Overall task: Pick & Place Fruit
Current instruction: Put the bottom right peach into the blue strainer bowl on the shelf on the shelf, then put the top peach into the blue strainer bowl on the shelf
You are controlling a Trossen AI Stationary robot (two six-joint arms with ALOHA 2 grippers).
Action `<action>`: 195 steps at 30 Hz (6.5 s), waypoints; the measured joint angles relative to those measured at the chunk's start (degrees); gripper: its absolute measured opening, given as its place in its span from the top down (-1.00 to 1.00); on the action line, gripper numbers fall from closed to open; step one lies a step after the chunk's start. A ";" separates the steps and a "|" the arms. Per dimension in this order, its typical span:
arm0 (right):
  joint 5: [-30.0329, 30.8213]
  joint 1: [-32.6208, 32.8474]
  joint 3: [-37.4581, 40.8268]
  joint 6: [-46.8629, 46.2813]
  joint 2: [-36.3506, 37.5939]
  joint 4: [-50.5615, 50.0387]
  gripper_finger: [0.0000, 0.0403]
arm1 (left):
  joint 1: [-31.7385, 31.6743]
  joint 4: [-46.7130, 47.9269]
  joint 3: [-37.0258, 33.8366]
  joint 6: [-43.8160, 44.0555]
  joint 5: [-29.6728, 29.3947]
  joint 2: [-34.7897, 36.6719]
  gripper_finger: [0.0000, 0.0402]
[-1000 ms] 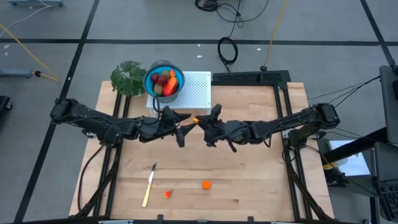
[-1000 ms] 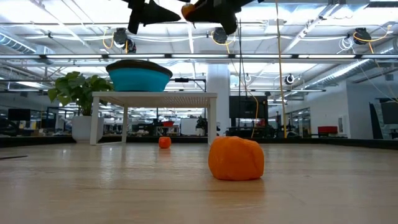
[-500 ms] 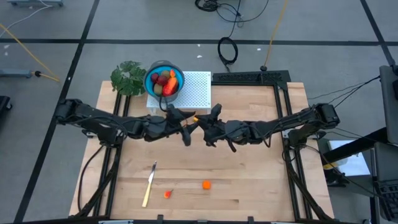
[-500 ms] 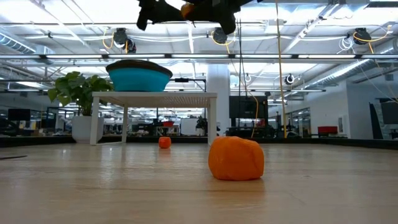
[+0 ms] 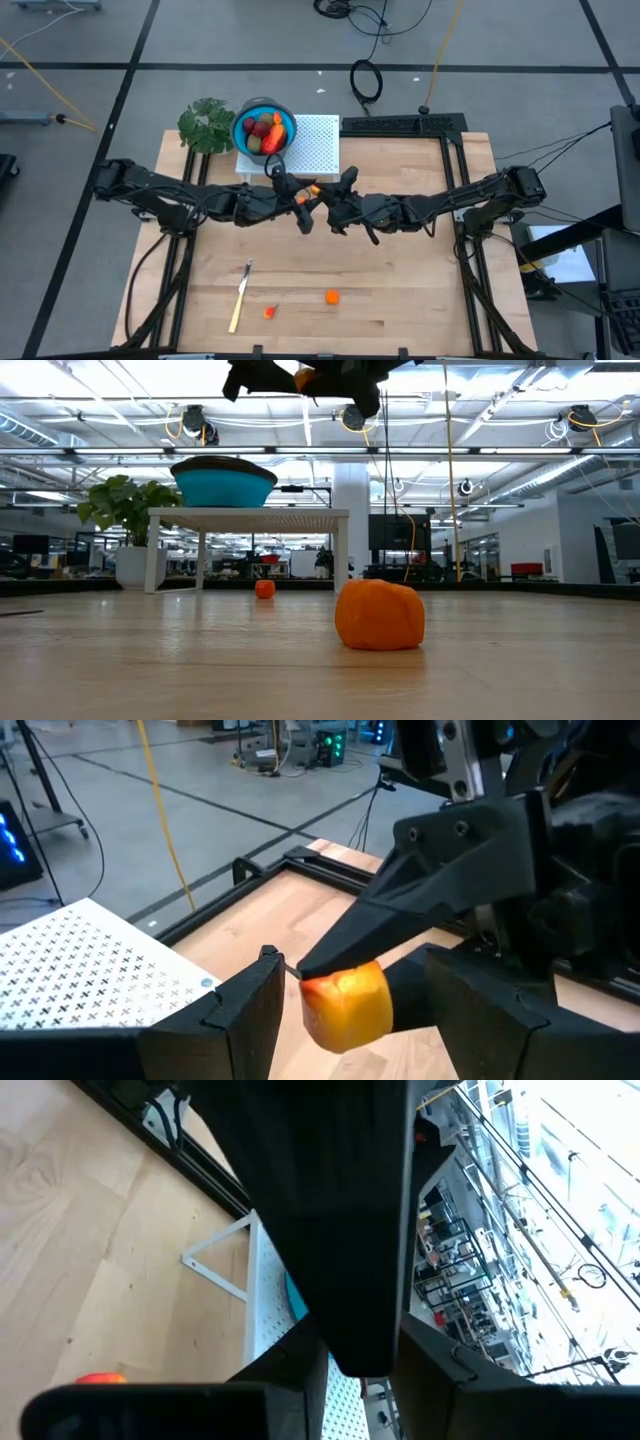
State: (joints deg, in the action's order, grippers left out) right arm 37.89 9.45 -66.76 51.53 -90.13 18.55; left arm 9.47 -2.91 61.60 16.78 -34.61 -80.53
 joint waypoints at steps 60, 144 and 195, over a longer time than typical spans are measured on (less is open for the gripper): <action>3.81 3.34 0.07 -51.39 -0.02 -29.46 0.12 | -9.10 8.72 -0.04 -13.97 -7.67 7.50 0.49; -2.21 3.28 0.02 -57.98 0.00 -33.63 0.23 | -27.87 31.76 -0.09 10.35 6.09 17.37 0.00; -8.66 4.96 0.02 -66.15 0.04 -37.04 0.23 | 7.55 31.91 0.00 22.63 6.00 -2.26 0.95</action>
State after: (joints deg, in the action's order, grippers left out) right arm 29.23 14.41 -66.74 -14.62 -90.08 -18.50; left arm 17.03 28.99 61.60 39.41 -28.61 -82.79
